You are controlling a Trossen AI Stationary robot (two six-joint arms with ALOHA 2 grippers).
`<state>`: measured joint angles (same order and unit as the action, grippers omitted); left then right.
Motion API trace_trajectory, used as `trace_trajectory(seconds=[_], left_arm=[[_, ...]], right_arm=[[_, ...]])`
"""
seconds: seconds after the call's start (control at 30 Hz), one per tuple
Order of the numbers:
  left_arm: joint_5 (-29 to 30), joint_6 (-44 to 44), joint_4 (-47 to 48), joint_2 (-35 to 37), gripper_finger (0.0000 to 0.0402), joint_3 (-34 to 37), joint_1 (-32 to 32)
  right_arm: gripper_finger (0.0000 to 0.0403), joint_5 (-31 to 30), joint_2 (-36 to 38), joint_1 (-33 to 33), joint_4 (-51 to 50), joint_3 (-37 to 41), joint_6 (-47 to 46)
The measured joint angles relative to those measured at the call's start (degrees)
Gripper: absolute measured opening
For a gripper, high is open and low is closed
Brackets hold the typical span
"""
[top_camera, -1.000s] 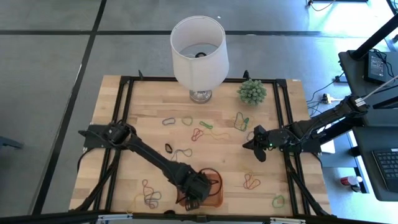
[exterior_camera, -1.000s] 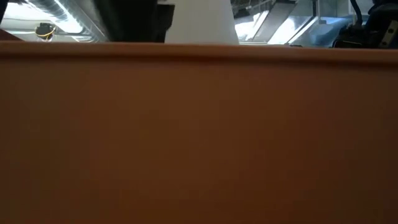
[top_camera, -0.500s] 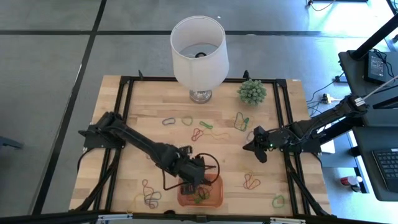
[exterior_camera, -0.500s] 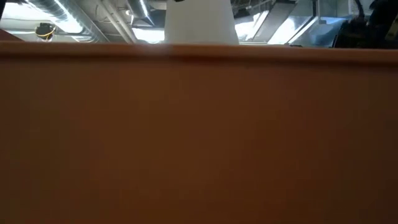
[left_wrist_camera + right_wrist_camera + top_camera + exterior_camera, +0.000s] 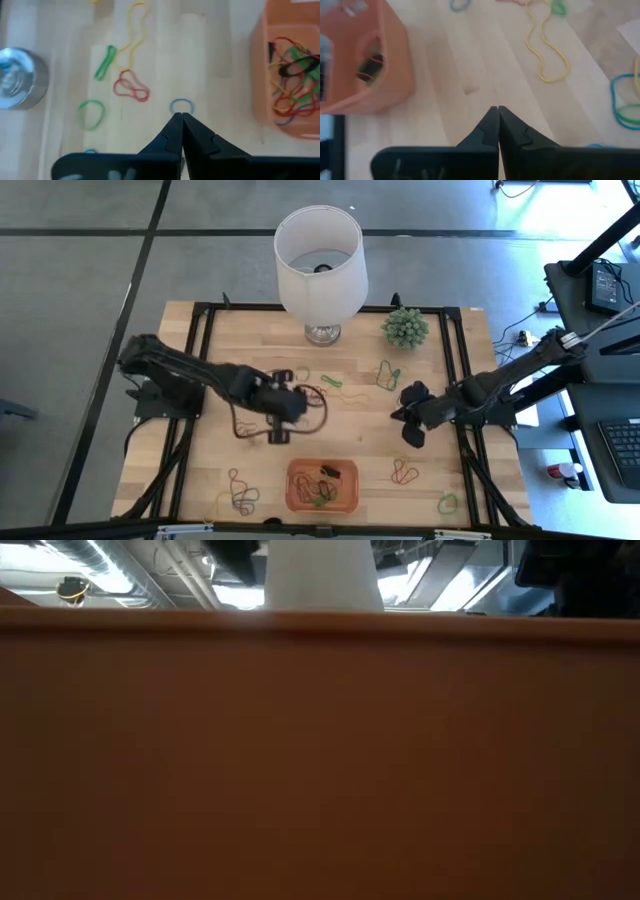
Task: Pick and place rubber bands into bin
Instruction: Put the yellow rubber band into the orange bin
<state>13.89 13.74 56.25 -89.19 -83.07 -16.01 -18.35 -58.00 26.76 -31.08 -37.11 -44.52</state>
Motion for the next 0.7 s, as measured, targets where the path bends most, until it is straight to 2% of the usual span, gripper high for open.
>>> trace_trajectory(seconds=[0.13, 0.33, 0.47, 0.7], left_arm=[[0.04, -0.02, -6.81, 9.71, 0.0002, 11.28, 1.59], [-0.07, 0.57, -13.23, 23.72, 0.0002, 25.7, 2.69], [-0.07, 1.76, -13.14, 31.66, 0.0002, 32.11, 2.62], [-0.07, 2.03, -12.83, 42.39, 0.0002, 39.21, 2.62]], right_arm=[[0.0001, 0.63, -8.58, -1.02, -5.45, -6.26, -3.36], [0.0004, 7.74, -19.98, -2.23, -12.46, -14.06, -7.38], [0.0002, 12.45, -27.07, -1.74, -16.66, -18.57, -10.52], [0.0019, 15.56, -35.93, 0.66, -17.22, -21.32, -19.23]])
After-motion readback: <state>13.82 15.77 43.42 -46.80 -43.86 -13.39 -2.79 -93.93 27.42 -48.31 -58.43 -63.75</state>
